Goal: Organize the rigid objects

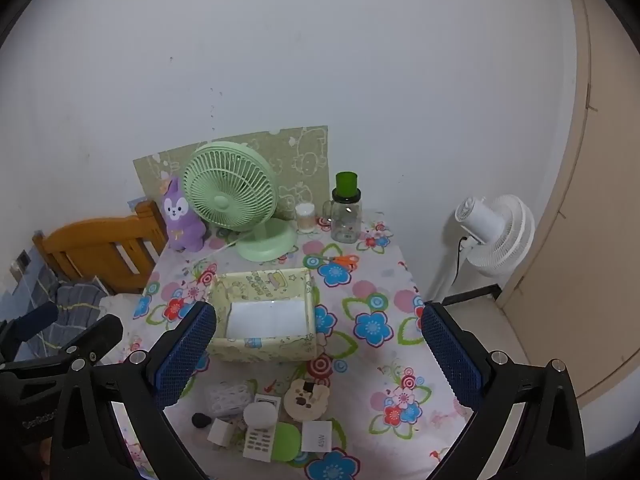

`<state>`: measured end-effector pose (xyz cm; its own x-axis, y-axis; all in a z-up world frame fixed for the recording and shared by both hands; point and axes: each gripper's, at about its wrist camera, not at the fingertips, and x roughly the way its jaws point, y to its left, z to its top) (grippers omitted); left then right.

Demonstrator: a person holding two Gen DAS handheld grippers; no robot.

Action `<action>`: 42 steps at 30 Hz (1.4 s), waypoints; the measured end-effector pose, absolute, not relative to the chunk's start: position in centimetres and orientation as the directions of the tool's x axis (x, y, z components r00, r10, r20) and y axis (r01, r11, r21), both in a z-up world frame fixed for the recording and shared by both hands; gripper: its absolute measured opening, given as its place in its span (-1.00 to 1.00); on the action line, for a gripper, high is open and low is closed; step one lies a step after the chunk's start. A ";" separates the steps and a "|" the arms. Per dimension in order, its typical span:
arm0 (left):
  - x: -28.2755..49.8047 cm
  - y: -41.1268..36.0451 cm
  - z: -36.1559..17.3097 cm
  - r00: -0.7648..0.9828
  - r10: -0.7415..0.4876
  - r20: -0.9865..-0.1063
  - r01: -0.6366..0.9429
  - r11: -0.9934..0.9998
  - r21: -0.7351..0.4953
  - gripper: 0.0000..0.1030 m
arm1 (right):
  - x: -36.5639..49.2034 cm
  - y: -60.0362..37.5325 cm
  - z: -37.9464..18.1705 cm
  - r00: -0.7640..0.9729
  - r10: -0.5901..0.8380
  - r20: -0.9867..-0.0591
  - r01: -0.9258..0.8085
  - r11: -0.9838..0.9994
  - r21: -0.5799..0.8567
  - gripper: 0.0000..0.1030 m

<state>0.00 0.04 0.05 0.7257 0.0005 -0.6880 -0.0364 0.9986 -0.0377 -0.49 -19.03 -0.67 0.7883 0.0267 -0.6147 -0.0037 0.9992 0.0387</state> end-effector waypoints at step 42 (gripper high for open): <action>1.8 0.2 1.5 0.739 -0.008 -0.674 -0.027 0.999 -0.041 1.00 | 1.9 -18.5 -1.1 0.754 0.050 -0.655 -0.005 0.998 0.070 1.00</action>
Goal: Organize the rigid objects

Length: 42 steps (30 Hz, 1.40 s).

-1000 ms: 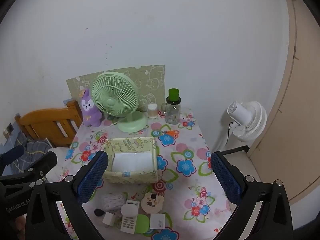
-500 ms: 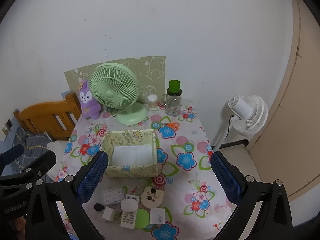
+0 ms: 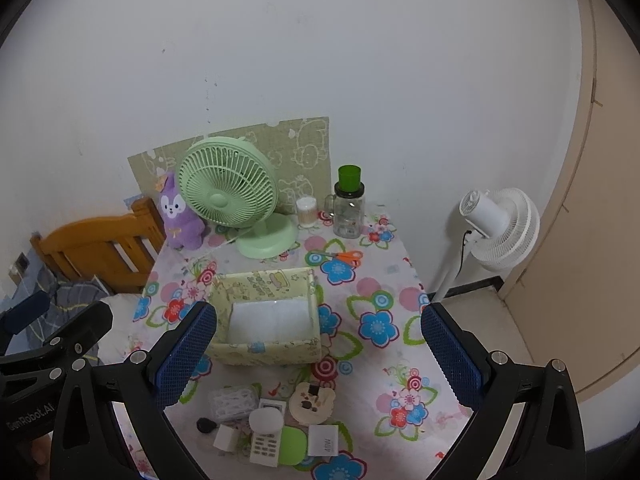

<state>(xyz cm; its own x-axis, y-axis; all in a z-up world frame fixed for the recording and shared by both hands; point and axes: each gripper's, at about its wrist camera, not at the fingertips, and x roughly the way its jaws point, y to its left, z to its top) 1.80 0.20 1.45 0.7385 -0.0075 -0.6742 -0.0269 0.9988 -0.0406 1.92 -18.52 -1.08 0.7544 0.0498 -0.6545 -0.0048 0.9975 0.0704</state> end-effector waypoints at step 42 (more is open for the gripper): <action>1.8 -0.2 2.3 0.750 0.046 -0.660 -0.073 0.997 -0.013 1.00 | 2.3 -18.7 -0.1 0.768 0.060 -0.638 -0.020 0.997 0.069 1.00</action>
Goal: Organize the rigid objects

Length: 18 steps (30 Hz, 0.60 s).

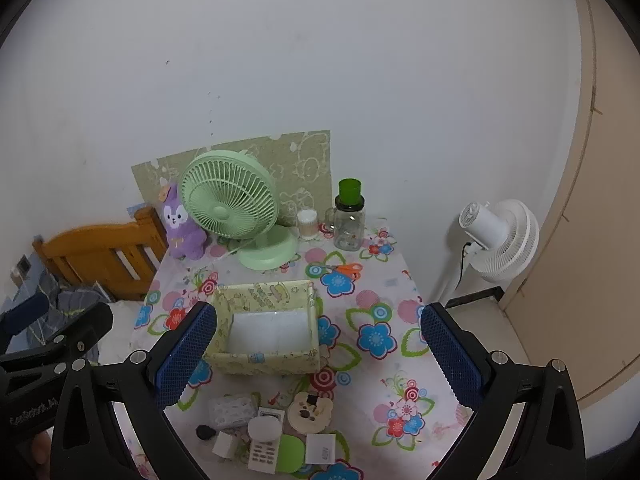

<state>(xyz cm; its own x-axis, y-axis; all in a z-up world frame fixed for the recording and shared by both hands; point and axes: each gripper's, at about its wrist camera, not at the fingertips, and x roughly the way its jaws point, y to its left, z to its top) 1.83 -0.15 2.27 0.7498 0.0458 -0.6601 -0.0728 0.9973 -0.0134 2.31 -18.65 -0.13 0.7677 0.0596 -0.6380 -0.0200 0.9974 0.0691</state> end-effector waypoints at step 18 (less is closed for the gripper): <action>1.6 -0.2 1.0 0.737 0.033 -0.676 -0.076 0.997 -0.035 1.00 | 2.1 -18.7 -0.9 0.759 0.063 -0.648 -0.030 0.998 0.062 1.00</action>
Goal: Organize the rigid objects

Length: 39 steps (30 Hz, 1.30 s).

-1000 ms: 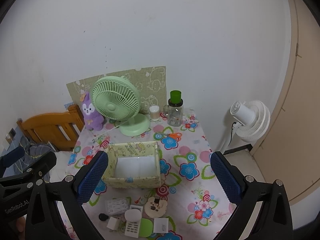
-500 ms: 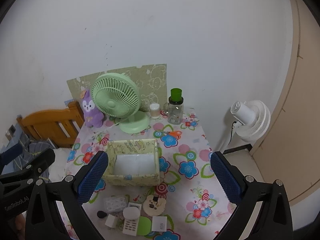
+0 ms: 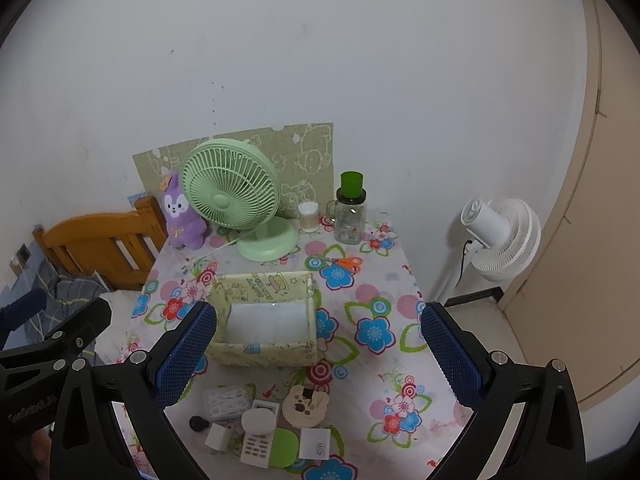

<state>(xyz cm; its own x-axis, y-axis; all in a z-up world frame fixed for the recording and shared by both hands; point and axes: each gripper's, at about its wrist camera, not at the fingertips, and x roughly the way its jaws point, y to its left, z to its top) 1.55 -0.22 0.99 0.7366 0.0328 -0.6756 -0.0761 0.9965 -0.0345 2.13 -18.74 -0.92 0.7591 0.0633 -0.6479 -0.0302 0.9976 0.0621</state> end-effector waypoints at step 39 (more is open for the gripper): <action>5.2 -0.2 -18.4 0.549 0.018 -0.835 -0.046 0.999 -0.008 0.99 | 5.3 -18.8 -19.6 0.675 0.100 -0.731 -0.049 0.995 0.091 1.00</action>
<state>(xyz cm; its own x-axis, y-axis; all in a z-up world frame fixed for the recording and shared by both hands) 5.21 -0.20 -18.45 0.5494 0.0184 -0.8354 -0.0459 0.9989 -0.0082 5.29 -18.78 -19.60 0.6753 0.1000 -0.7307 -0.0488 0.9946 0.0911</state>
